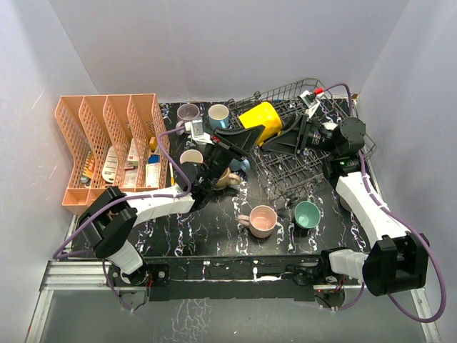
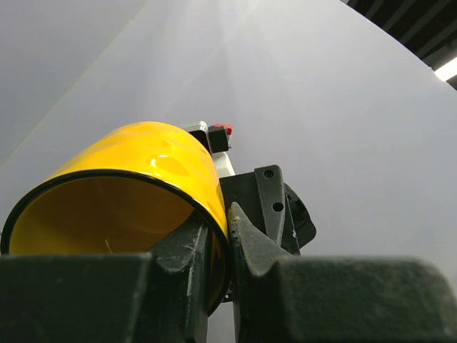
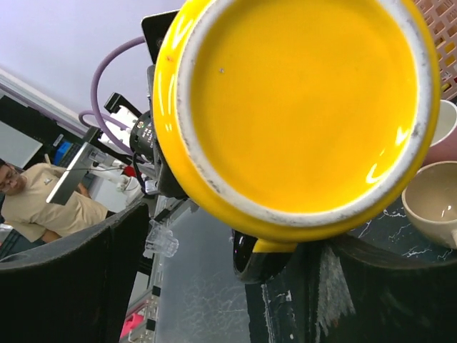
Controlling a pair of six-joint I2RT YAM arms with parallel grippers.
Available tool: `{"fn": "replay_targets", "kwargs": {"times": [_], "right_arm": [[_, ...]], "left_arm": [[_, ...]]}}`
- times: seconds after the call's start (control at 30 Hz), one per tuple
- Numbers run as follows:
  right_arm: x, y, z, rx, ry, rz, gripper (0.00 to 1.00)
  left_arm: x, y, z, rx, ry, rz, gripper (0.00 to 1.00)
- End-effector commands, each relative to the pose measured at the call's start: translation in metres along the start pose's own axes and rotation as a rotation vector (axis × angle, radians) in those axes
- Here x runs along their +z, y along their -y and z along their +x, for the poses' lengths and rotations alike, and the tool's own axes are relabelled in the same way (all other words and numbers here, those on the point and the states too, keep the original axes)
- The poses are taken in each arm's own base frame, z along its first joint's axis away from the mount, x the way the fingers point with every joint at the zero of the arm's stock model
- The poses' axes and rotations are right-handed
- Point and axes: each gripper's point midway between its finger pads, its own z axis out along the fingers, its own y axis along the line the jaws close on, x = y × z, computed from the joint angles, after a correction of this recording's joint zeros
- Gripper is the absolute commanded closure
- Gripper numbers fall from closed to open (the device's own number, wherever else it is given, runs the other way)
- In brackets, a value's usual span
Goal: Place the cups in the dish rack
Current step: Turn the cup upside down in the dish rack.
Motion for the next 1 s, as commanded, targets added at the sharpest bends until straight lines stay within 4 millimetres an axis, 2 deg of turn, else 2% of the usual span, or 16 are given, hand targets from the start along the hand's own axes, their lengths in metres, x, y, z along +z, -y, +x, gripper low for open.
{"fn": "replay_targets", "kwargs": {"times": [0.0, 0.3, 0.47, 0.5, 0.63, 0.73, 0.83, 0.97], "right_arm": [[0.004, -0.010, -0.012, -0.042, 0.033, -0.031, 0.28], [0.004, -0.004, -0.009, -0.011, 0.033, -0.026, 0.57], [0.003, 0.000, -0.007, -0.006, 0.032, -0.025, 0.88], [0.003, 0.000, -0.005, -0.005, 0.027, -0.027, 0.92], [0.001, 0.001, 0.004, -0.022, -0.001, -0.043, 0.92], [-0.001, 0.001, 0.008, -0.035, -0.008, -0.047, 0.92], [-0.005, 0.002, 0.010, -0.044, -0.001, -0.041, 0.92], [-0.010, 0.007, 0.011, -0.044, 0.013, -0.026, 0.92]], "left_arm": [[0.007, 0.073, -0.063, -0.077, 0.225, 0.260, 1.00], [0.009, 0.070, -0.057, -0.102, 0.207, 0.261, 1.00], [0.008, 0.070, -0.049, -0.111, 0.180, 0.270, 1.00], [0.007, 0.070, -0.047, -0.110, 0.175, 0.271, 1.00], [0.005, 0.075, -0.043, -0.104, 0.149, 0.294, 1.00], [-0.001, 0.077, -0.042, -0.097, 0.133, 0.296, 0.82], [-0.011, 0.068, -0.042, -0.096, 0.133, 0.252, 0.59], [-0.029, 0.050, -0.041, -0.095, 0.122, 0.157, 0.41]]}}
